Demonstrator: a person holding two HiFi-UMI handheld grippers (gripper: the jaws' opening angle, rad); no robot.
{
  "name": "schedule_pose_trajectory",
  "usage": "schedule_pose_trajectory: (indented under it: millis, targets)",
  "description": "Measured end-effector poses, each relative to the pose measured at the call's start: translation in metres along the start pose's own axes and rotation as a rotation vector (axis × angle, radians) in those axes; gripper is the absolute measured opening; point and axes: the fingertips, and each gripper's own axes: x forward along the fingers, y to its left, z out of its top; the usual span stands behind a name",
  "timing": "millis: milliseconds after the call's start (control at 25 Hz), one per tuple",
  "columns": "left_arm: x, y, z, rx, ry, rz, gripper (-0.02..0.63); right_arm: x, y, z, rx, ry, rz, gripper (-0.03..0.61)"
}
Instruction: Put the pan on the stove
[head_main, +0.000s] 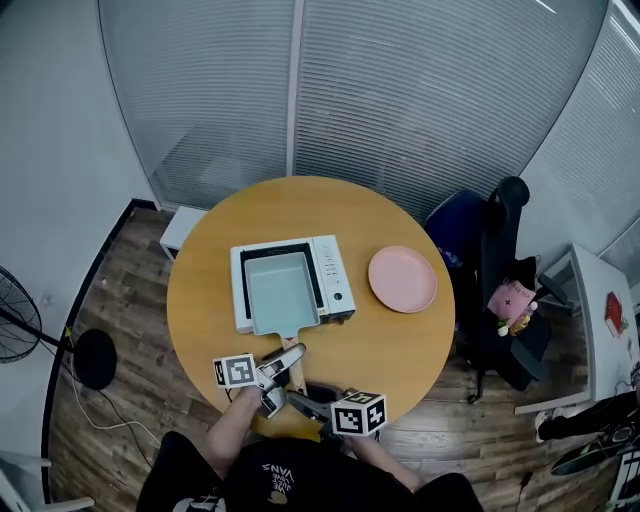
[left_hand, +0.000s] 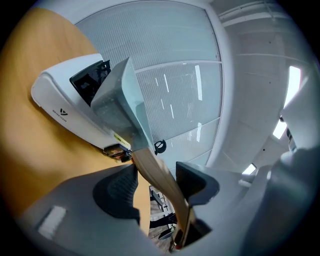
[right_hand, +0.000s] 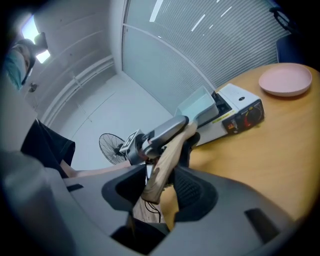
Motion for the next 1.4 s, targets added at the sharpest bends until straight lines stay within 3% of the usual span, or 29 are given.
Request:
schedule_pose_trajectory:
  millis: [360, 1200, 1320, 1400]
  targets:
    - [0.02, 0.025, 0.035, -0.023, 0.035, 0.001, 0.241, 0.029, -0.026, 0.03, 0.04, -0.01, -0.026, 0.17]
    - [0.03, 0.04, 0.069, -0.038, 0.001, -0.028, 0.247, 0.049, -0.04, 0.058, 0.064, -0.043, -0.03, 0.172]
    - [0.028, 0.041, 0.072, -0.008, -0.013, -0.005, 0.256, 0.052, -0.039, 0.059, 0.054, -0.049, -0.032, 0.172]
    - [0.027, 0.041, 0.07, 0.002, -0.009, 0.006, 0.294, 0.053, -0.037, 0.058, 0.04, -0.049, -0.04, 0.172]
